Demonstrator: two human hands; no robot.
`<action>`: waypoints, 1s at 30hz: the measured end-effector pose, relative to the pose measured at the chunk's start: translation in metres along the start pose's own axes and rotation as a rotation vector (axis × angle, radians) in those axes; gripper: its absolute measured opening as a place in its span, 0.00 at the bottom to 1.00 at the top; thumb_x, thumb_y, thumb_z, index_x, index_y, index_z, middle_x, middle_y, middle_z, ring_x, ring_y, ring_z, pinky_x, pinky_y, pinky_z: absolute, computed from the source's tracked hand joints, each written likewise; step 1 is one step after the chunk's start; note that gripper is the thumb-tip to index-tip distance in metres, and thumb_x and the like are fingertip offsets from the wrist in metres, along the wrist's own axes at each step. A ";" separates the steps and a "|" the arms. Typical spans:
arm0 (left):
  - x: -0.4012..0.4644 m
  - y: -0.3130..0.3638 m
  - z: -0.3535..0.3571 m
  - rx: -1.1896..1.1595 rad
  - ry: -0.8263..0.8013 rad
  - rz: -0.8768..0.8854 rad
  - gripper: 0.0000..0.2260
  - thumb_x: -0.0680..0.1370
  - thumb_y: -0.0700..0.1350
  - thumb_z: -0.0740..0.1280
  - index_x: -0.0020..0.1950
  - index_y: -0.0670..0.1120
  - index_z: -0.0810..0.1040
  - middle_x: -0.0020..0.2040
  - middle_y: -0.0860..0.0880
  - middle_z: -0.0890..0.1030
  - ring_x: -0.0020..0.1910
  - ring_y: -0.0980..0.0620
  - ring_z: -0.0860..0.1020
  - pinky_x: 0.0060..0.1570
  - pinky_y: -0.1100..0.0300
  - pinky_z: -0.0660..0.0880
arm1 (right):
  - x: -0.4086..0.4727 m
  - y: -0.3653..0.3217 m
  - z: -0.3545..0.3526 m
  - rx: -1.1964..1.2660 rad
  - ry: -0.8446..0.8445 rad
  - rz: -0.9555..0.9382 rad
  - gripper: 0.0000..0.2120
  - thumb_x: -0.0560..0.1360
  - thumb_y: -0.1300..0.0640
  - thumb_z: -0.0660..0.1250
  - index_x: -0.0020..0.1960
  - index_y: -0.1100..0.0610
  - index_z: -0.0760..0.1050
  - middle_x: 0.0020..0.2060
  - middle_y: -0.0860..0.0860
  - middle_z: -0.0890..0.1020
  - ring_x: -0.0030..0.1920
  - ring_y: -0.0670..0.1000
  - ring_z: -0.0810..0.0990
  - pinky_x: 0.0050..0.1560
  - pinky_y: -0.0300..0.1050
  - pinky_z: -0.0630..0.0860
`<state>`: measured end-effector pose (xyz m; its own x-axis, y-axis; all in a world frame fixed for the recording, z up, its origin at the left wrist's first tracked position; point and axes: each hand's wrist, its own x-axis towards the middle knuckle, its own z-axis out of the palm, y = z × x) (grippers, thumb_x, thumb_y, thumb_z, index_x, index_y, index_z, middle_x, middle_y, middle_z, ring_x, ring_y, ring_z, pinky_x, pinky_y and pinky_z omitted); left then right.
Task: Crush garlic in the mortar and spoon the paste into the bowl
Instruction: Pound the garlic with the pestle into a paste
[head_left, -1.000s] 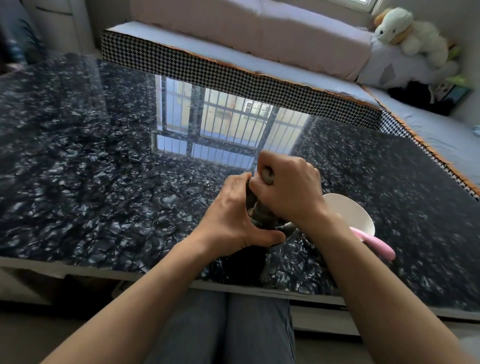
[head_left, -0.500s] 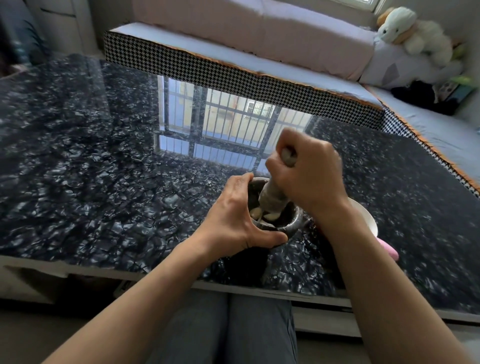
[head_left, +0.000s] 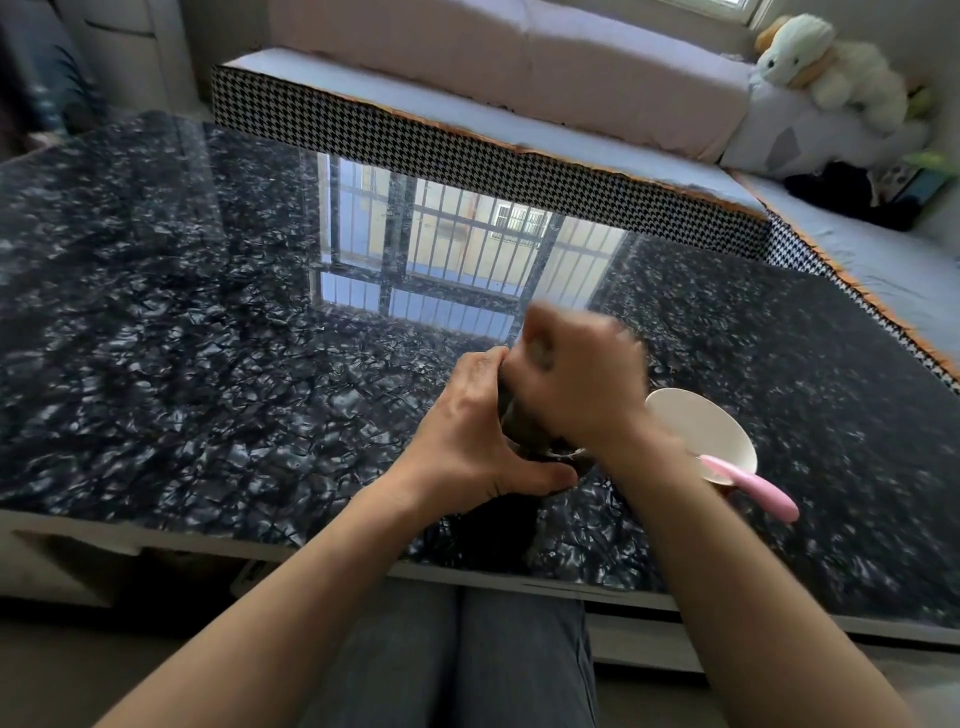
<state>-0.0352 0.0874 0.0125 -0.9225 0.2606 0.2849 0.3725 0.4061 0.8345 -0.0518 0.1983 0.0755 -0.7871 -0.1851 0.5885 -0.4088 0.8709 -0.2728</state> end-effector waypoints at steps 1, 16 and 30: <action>0.000 0.001 0.000 -0.004 -0.005 0.006 0.42 0.55 0.58 0.76 0.66 0.52 0.65 0.57 0.55 0.67 0.56 0.62 0.65 0.53 0.79 0.61 | -0.005 -0.001 0.005 -0.021 -0.062 -0.015 0.09 0.67 0.56 0.67 0.34 0.52 0.67 0.25 0.45 0.67 0.29 0.52 0.67 0.30 0.42 0.59; -0.001 0.001 0.000 0.013 -0.010 -0.033 0.48 0.58 0.54 0.79 0.71 0.46 0.58 0.62 0.52 0.66 0.60 0.58 0.66 0.61 0.65 0.66 | 0.004 0.014 0.010 0.021 0.042 0.027 0.06 0.67 0.57 0.66 0.35 0.55 0.68 0.25 0.45 0.67 0.29 0.52 0.68 0.30 0.41 0.60; 0.000 -0.001 0.002 0.018 0.012 -0.026 0.46 0.57 0.56 0.78 0.69 0.47 0.61 0.59 0.53 0.67 0.57 0.59 0.67 0.57 0.70 0.64 | 0.015 0.003 -0.008 0.019 0.126 -0.038 0.05 0.67 0.59 0.66 0.35 0.57 0.71 0.26 0.47 0.69 0.27 0.52 0.68 0.29 0.39 0.60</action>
<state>-0.0351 0.0882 0.0105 -0.9329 0.2394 0.2689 0.3501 0.4287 0.8329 -0.0606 0.2017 0.0899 -0.7068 -0.1580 0.6896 -0.4470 0.8553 -0.2622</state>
